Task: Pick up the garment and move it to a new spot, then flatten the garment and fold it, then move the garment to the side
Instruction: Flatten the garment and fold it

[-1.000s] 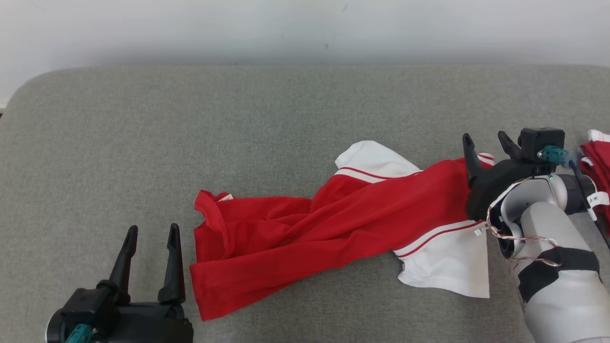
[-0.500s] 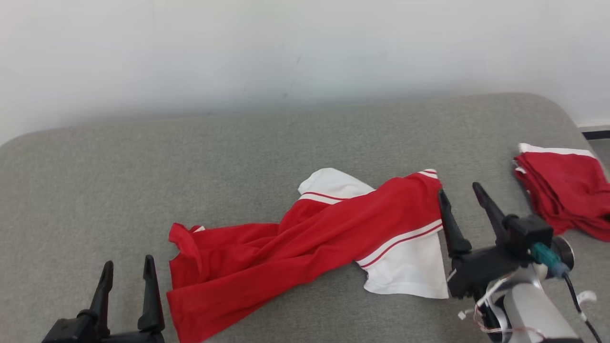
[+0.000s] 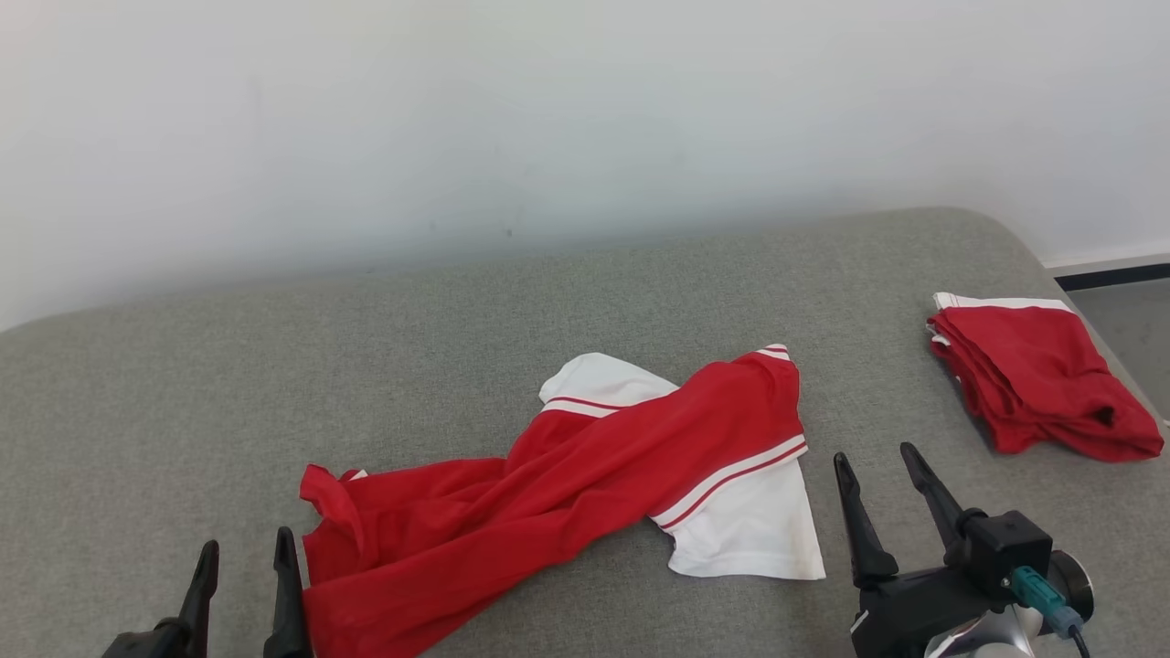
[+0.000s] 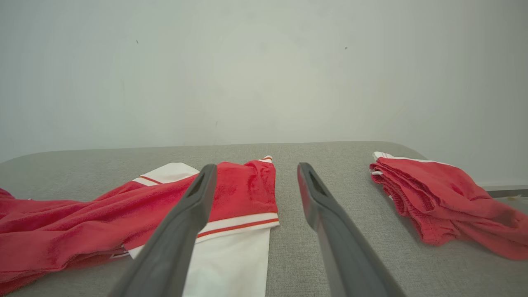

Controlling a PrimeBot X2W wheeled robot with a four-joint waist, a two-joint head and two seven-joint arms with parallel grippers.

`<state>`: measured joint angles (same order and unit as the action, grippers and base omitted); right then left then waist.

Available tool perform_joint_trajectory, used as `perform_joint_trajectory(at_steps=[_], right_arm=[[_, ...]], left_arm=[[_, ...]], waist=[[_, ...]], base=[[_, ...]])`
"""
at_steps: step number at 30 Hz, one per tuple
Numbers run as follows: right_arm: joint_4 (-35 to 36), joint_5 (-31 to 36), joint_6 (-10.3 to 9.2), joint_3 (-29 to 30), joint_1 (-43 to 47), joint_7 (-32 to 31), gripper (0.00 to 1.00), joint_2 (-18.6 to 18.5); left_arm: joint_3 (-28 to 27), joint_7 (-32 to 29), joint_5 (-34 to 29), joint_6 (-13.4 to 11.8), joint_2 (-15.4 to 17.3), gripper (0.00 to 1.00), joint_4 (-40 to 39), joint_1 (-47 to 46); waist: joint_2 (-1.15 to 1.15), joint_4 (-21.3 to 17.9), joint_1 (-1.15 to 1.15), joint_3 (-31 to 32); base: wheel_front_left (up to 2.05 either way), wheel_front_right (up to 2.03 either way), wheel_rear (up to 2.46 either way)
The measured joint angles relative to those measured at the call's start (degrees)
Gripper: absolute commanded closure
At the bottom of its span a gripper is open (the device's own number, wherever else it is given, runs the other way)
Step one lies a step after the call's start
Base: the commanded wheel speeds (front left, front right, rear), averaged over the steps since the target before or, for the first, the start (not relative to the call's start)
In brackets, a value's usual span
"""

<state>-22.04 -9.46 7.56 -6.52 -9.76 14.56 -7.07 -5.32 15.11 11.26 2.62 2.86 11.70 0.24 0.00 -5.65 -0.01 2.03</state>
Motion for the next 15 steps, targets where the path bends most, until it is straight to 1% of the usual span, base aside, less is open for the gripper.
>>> perform_joint_trajectory(at_steps=[4,15], right_arm=[[0.01,0.41,0.0,0.01,0.65,-0.42,0.0,0.73],[0.41,0.67,0.0,0.8,1.23,-1.02,0.0,1.29]], left_arm=[[-0.43,0.0,-0.08,0.43,0.0,0.0,1.11,-0.08],[-0.4,0.0,-0.13,0.52,0.01,0.0,1.82,0.02]], waist=[[0.0,0.04,0.0,0.47],[0.0,0.52,0.01,0.51]], base=[[0.0,0.0,0.0],[0.0,0.0,0.0]])
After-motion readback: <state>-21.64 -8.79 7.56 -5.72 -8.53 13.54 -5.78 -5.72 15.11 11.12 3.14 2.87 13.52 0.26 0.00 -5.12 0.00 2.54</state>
